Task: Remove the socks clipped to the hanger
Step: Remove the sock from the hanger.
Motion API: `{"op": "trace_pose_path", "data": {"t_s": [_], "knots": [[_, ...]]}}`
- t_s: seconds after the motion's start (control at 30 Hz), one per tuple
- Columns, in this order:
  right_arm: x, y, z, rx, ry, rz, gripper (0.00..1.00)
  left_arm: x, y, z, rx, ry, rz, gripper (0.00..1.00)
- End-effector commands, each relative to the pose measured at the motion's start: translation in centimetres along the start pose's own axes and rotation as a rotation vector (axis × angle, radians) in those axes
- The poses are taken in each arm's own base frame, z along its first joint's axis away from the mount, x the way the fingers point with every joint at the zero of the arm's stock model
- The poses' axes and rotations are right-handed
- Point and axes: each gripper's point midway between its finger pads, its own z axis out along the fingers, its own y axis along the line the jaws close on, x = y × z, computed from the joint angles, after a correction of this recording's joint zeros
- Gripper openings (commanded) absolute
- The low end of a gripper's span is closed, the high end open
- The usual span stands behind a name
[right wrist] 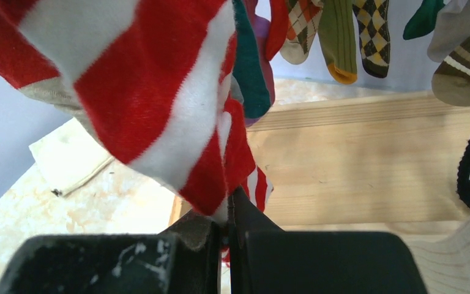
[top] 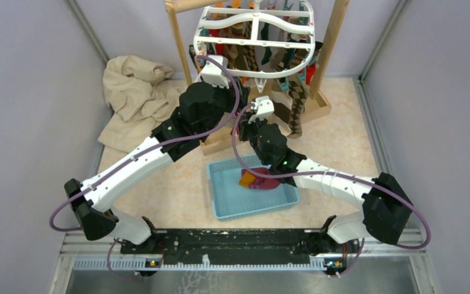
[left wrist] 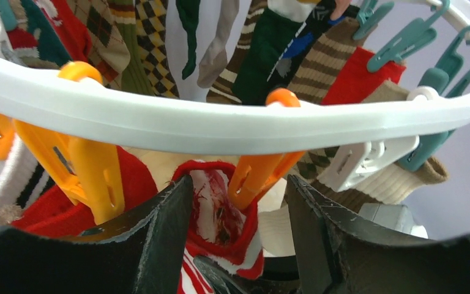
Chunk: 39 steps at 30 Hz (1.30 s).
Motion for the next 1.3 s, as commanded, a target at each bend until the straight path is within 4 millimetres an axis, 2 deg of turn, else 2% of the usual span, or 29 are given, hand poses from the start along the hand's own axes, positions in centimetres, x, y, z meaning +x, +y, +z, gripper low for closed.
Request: {"op": "trace_pose_path", "data": {"t_s": [0.0, 0.3, 0.73, 0.93, 1.27], "knots": [[-2.2, 0.7, -0.7, -0.035, -0.067, 0.032, 0.0, -3.4, 0.2, -0.2, -0.032, -0.104, -0.043, 0.63], [-1.8, 0.7, -0.8, -0.039, -0.062, 0.034, 0.0, -4.3, -0.2, 0.4, -0.029, -0.144, -0.064, 0.63], [-1.9, 0.5, -1.1, -0.039, -0.064, 0.039, 0.0, -3.2, -0.1, 1.8, -0.083, -0.136, -0.054, 0.63], [-2.1, 0.5, -1.2, -0.037, -0.065, 0.037, 0.0, -3.6, 0.0, 1.8, -0.105, -0.147, -0.041, 0.48], [-1.6, 0.2, -1.5, -0.034, -0.059, 0.03, 0.0, -4.8, -0.2, 1.5, -0.097, -0.166, -0.027, 0.36]]}}
